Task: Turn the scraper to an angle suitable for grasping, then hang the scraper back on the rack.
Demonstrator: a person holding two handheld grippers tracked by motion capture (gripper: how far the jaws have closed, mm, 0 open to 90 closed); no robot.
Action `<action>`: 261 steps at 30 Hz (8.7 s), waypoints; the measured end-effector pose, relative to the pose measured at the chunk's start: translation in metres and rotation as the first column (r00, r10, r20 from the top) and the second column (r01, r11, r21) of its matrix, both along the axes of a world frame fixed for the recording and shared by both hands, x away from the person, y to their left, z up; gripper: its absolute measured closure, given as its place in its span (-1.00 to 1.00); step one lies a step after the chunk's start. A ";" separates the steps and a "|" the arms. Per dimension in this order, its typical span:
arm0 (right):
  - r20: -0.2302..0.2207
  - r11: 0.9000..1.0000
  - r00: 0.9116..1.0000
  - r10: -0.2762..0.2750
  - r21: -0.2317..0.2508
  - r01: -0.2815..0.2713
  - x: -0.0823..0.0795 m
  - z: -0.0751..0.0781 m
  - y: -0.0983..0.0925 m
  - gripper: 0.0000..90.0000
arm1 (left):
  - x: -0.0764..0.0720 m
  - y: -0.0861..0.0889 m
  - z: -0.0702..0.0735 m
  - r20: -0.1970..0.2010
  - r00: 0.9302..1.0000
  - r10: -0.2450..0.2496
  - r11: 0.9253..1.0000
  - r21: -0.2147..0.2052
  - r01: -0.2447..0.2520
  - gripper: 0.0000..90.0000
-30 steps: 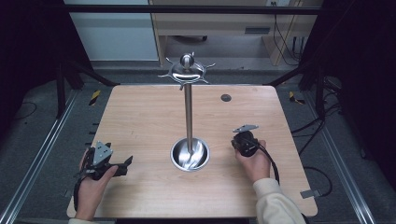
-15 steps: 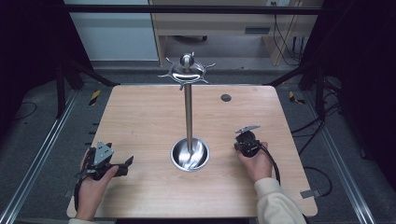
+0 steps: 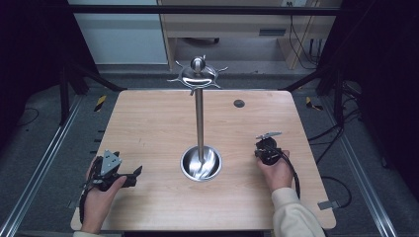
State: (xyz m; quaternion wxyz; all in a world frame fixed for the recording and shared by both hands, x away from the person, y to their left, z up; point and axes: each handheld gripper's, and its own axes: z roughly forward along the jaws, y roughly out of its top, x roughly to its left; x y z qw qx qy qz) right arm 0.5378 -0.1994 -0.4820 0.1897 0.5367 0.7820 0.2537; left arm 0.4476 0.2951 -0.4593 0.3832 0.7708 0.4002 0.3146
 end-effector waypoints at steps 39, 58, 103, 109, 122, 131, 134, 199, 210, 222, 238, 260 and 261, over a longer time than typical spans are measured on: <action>-0.229 0.997 0.972 -0.054 -0.074 0.038 0.023 0.022 -0.004 0.48 | -0.006 -0.005 -0.004 -0.027 1.000 -0.005 1.000 0.021 0.005 -0.91; -0.283 0.996 0.956 -0.077 -0.071 0.060 0.025 0.012 -0.006 0.60 | -0.005 -0.008 -0.004 -0.031 0.999 -0.020 0.999 0.034 0.021 -0.91; 0.020 0.997 0.999 0.034 0.065 -0.035 -0.023 0.105 -0.023 0.65 | -0.004 -0.005 -0.005 -0.033 0.999 -0.005 1.000 0.023 0.006 -0.92; 0.061 0.996 0.997 0.055 0.064 -0.059 -0.025 0.119 -0.021 0.65 | -0.005 -0.005 -0.005 -0.033 0.999 -0.006 1.000 0.027 0.007 -0.92; 0.131 0.990 0.986 0.101 0.089 -0.113 -0.034 0.144 -0.018 0.65 | -0.006 -0.001 -0.004 -0.029 1.000 0.007 1.000 0.015 -0.006 -0.92; 0.181 0.984 0.978 0.102 0.127 -0.127 -0.038 0.155 -0.023 0.65 | -0.006 -0.001 -0.004 -0.030 1.000 0.005 1.000 0.019 -0.005 -0.92; 0.202 0.983 0.974 0.103 0.132 -0.131 -0.040 0.162 -0.024 0.66 | -0.006 -0.001 -0.004 -0.030 1.000 0.005 1.000 0.020 -0.005 -0.92; 0.392 0.941 0.886 0.248 0.118 -0.316 -0.081 0.236 0.009 0.66 | -0.007 -0.001 -0.004 -0.022 1.000 -0.001 1.000 0.020 0.002 -0.92; 0.409 0.931 0.868 0.283 0.102 -0.352 -0.087 0.250 0.019 0.66 | -0.007 -0.002 -0.003 -0.021 1.000 -0.003 1.000 0.022 0.004 -0.92; 0.422 0.915 0.848 0.320 0.094 -0.392 -0.090 0.261 0.032 0.66 | -0.007 -0.002 -0.003 -0.020 1.000 -0.003 1.000 0.022 0.004 -0.92; 0.426 0.892 0.824 0.373 0.079 -0.445 -0.091 0.272 0.048 0.66 | -0.006 -0.002 -0.003 -0.022 1.000 -0.004 1.000 0.022 0.005 -0.91; 0.421 0.854 0.791 0.443 0.070 -0.515 -0.090 0.296 0.063 0.66 | -0.006 -0.002 -0.003 -0.026 1.000 -0.009 1.000 0.026 0.009 -0.91; 0.420 0.853 0.791 0.445 0.071 -0.517 -0.089 0.297 0.063 0.66 | -0.006 -0.002 -0.003 -0.025 1.000 -0.008 1.000 0.026 0.009 -0.91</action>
